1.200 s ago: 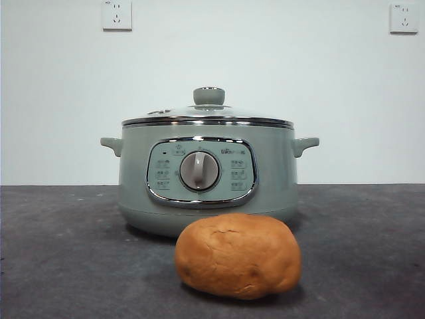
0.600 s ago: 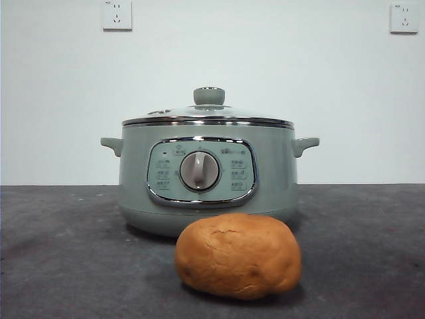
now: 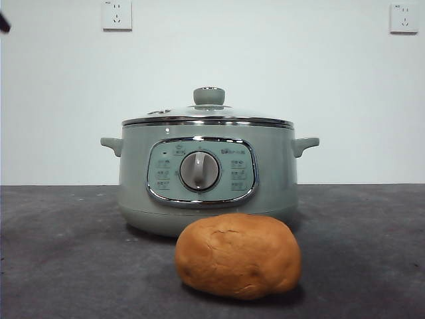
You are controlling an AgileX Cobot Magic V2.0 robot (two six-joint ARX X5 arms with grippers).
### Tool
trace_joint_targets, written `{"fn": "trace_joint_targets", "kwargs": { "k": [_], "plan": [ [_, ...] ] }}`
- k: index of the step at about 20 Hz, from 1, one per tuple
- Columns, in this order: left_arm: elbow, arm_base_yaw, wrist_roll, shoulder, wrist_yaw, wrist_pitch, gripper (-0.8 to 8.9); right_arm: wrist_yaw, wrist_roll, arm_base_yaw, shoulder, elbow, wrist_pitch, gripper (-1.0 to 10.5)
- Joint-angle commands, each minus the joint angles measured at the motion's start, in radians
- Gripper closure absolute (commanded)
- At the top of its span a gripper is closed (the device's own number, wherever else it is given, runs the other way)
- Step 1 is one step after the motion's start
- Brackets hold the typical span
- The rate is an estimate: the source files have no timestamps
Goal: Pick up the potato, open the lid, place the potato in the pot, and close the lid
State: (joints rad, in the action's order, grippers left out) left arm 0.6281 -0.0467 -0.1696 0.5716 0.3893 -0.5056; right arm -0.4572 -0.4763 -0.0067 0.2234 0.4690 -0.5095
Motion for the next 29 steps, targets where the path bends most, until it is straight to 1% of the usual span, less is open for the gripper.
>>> {"fn": "trace_joint_targets", "kwargs": {
  "k": [1, 2, 4, 7, 11, 14, 16, 17, 20, 24, 29],
  "plan": [
    [0.068, 0.002, -0.006, 0.049, 0.075, -0.042, 2.12, -0.023, 0.148, 0.000, 0.090, 0.102, -0.129, 3.5],
    [0.090, 0.002, -0.006, 0.069, 0.100, -0.058, 2.12, -0.029, 0.189, 0.000, 0.124, 0.135, -0.180, 3.5],
    [0.126, 0.002, -0.005, 0.107, 0.141, -0.092, 2.12, -0.031, 0.227, 0.000, 0.182, 0.187, -0.263, 3.5],
    [0.164, 0.002, -0.001, 0.161, 0.197, -0.137, 2.12, -0.036, 0.227, 0.000, 0.251, 0.226, -0.316, 3.5],
    [0.185, 0.001, 0.018, 0.216, 0.252, -0.178, 2.12, -0.071, 0.272, 0.001, 0.334, 0.248, -0.358, 3.5],
    [0.185, -0.003, 0.032, 0.244, 0.277, -0.200, 2.12, -0.071, 0.336, 0.006, 0.405, 0.269, -0.405, 3.4],
    [0.185, -0.010, 0.066, 0.261, 0.275, -0.229, 2.12, -0.072, 0.392, 0.026, 0.465, 0.286, -0.436, 3.4],
    [0.185, -0.014, 0.090, 0.269, 0.274, -0.249, 2.13, -0.071, 0.423, 0.050, 0.502, 0.296, -0.443, 3.4],
    [0.185, -0.024, 0.136, 0.286, 0.273, -0.291, 2.16, -0.060, 0.431, 0.153, 0.585, 0.317, -0.426, 3.4],
    [0.185, -0.027, 0.175, 0.293, 0.273, -0.312, 2.16, 0.076, 0.423, 0.364, 0.711, 0.349, -0.409, 3.4],
    [0.185, -0.027, 0.177, 0.293, 0.273, -0.319, 2.16, 0.186, 0.371, 0.628, 0.858, 0.363, -0.309, 3.4]
  ]
}}
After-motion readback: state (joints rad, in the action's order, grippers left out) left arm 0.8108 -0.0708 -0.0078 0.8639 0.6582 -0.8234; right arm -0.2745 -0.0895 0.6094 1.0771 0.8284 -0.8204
